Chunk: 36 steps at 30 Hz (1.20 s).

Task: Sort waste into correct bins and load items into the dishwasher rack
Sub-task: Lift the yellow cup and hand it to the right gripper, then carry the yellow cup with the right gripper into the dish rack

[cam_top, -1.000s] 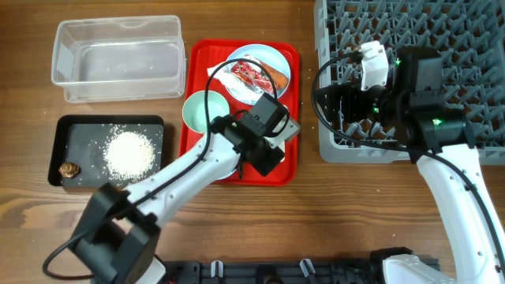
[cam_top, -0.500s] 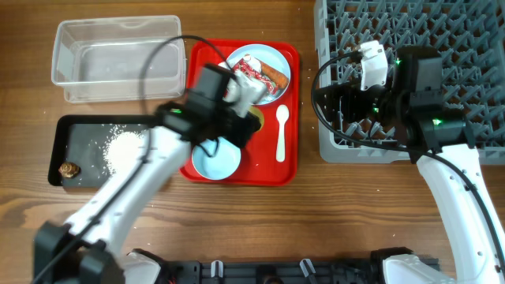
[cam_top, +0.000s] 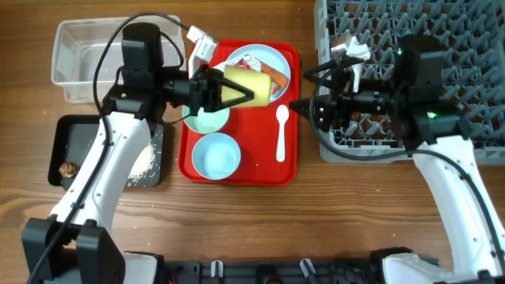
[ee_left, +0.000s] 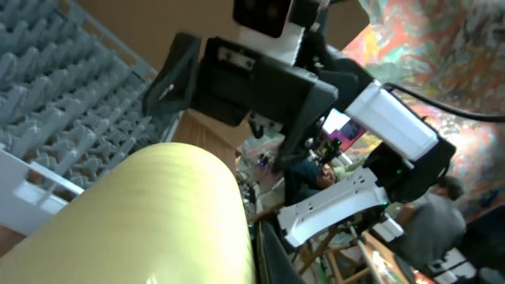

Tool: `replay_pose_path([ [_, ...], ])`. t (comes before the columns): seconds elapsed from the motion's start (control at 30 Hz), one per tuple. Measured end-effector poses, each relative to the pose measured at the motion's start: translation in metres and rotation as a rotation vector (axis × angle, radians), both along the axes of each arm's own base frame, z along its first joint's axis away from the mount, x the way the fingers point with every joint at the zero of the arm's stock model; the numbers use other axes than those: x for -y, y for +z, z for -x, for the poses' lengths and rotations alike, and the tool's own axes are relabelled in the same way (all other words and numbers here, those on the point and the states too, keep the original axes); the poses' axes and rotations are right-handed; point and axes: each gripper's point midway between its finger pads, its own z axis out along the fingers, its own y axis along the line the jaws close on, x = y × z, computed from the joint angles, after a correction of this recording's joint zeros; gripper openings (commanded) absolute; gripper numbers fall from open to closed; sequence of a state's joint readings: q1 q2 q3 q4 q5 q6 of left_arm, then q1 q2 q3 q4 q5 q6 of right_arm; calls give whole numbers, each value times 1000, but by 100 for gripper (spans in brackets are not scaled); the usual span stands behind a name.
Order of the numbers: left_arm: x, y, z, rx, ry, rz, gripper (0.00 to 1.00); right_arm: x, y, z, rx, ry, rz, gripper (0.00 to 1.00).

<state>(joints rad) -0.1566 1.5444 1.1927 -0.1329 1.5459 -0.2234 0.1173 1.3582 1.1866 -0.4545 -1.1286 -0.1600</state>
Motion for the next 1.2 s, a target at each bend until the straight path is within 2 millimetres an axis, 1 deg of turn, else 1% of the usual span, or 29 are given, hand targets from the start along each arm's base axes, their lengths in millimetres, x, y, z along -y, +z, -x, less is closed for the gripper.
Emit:
replay_pose_path([
  [0.07, 1, 8, -3, 28, -6, 9, 4, -7, 0, -3, 12, 85, -60, 80],
  [0.1, 1, 13, -4, 30, -9, 12, 4, -10, -5, -4, -11, 131, -93, 81],
  [0.13, 1, 13, -4, 4, -10, 9, 4, -13, -9, -5, -20, 191, -137, 81],
  [0.2, 1, 14, -4, -22, -10, 5, 4, -16, -6, -4, 13, 263, -186, 81],
  [0.27, 1, 14, -4, -36, -11, 3, 4, -16, 0, -2, 57, 305, -210, 78],
  [0.3, 2, 13, -3, -41, -14, 2, 4, -16, 3, -2, 85, 313, -213, 78],
  [0.37, 6, 13, 0, -43, -25, 1, 4, -22, 5, -6, 76, 296, -203, 77],
  [0.43, 11, 13, 3, -44, -41, 0, 4, -35, 3, -10, 47, 262, -178, 77],
  [0.5, 13, 12, 0, -43, -19, -8, 4, -46, -1, -17, -9, 204, -154, 77],
  [0.63, 13, 10, -7, -42, 22, -18, 4, -55, -4, -21, -42, 163, -140, 68],
  [0.67, 13, 9, -8, -42, 25, -19, 4, -56, -3, -20, -42, 166, -141, 64],
  [0.7, 13, 9, -8, -42, 26, -19, 4, -58, -2, -20, -35, 171, -143, 58],
  [0.77, 11, 10, -8, -41, 24, -17, 4, -58, -1, -19, -40, 176, -146, 48],
  [0.8, 11, 10, -8, -41, 23, -17, 4, -59, -1, -18, -40, 179, -147, 46],
  [0.83, 11, 10, -8, -41, 22, -16, 7, -59, -1, -18, -40, 179, -147, 45],
  [0.97, 12, 10, -5, -46, 10, -15, 32, -58, -1, -20, -36, 173, -146, 44],
  [1.0, 13, 11, -3, -46, -1, -13, 34, -57, -1, -20, -35, 169, -146, 44],
  [1.07, 14, 11, -2, -45, -10, -11, 36, -46, 0, -24, -35, 160, -153, 44],
  [1.2, 14, 11, -2, -43, -6, -12, 35, -18, 3, -30, -32, 152, -177, 44],
])
